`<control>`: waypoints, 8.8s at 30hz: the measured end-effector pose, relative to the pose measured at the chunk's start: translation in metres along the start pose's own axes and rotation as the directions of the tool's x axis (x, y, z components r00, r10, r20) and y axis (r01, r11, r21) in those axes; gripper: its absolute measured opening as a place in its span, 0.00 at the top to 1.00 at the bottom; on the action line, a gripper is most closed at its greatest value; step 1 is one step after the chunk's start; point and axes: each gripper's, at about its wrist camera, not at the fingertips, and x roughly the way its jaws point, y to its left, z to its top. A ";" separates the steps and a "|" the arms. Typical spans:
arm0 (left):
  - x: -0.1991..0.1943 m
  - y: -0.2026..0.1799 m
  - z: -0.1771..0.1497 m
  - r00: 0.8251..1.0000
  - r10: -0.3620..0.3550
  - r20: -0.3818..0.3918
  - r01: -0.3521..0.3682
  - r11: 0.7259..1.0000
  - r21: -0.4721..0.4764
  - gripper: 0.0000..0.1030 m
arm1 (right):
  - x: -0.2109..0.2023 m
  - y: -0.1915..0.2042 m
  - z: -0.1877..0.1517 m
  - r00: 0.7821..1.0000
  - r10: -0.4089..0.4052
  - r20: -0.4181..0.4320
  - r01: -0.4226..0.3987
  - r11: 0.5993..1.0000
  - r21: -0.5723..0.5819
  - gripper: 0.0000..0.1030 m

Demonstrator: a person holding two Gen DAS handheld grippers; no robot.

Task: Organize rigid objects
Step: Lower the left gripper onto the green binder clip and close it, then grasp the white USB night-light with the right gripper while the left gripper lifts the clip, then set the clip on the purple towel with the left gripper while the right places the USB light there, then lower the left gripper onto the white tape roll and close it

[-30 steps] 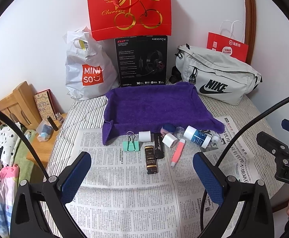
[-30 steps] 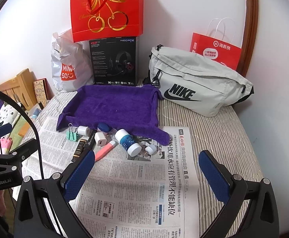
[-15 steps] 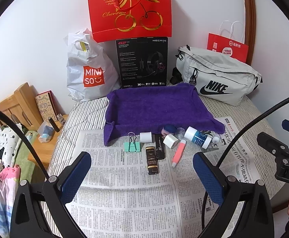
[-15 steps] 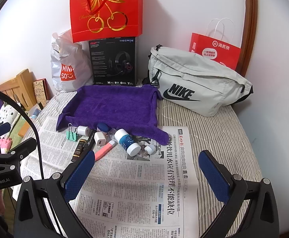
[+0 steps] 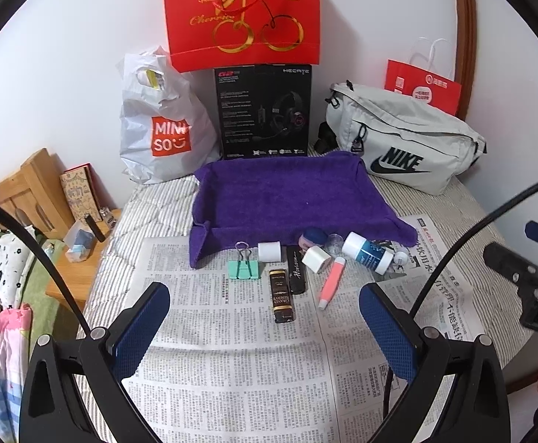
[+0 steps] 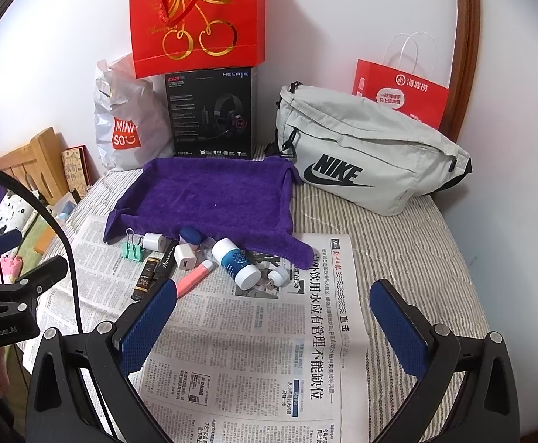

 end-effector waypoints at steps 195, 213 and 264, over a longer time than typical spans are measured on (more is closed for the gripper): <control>0.318 0.090 0.129 0.965 -0.197 -0.173 0.174 0.975 -0.139 0.62 | 0.273 0.023 0.107 0.963 0.131 -0.237 -0.167 0.976 -0.141 0.45; 0.339 0.057 0.134 0.953 -0.085 -0.291 0.092 0.996 0.012 0.55 | 0.178 0.000 0.057 0.974 0.173 -0.147 -0.177 0.984 -0.019 0.35; 0.234 0.029 0.030 0.955 -0.134 -0.266 0.127 0.991 -0.042 0.71 | 0.161 -0.017 -0.011 0.960 0.198 -0.197 -0.193 0.980 0.044 0.35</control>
